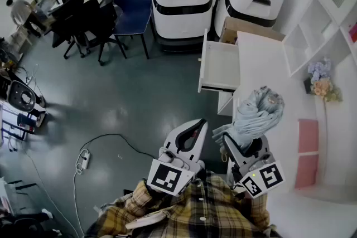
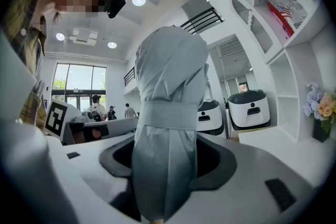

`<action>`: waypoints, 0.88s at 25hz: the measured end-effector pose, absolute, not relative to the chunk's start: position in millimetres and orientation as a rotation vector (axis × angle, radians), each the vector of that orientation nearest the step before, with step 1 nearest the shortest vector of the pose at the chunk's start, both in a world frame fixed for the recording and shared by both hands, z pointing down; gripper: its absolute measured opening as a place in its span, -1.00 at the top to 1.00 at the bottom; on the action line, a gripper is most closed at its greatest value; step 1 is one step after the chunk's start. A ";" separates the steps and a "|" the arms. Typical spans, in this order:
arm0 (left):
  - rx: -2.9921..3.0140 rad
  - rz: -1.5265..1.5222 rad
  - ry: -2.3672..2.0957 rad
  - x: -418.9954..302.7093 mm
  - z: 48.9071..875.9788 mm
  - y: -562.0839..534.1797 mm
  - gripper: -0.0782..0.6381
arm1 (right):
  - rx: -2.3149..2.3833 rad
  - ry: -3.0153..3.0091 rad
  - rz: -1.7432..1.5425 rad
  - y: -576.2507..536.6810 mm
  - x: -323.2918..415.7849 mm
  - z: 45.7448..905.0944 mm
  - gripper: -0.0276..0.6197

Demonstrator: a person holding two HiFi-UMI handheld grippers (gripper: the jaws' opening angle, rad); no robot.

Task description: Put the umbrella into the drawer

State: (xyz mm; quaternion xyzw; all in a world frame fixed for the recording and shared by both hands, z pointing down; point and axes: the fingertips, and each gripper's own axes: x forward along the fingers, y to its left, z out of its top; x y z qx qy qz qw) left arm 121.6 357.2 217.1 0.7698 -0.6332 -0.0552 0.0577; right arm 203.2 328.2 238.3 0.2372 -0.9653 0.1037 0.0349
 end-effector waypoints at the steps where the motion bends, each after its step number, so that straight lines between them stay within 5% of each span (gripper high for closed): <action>1: 2.332 -0.170 -1.920 121.0 217.4 356.8 0.72 | 0.731 -2.967 0.318 327.6 203.4 238.5 0.06; 22: 2.374 -0.177 -1.871 79.8 224.3 371.0 0.73 | 0.815 -2.950 0.337 332.4 173.5 241.3 0.06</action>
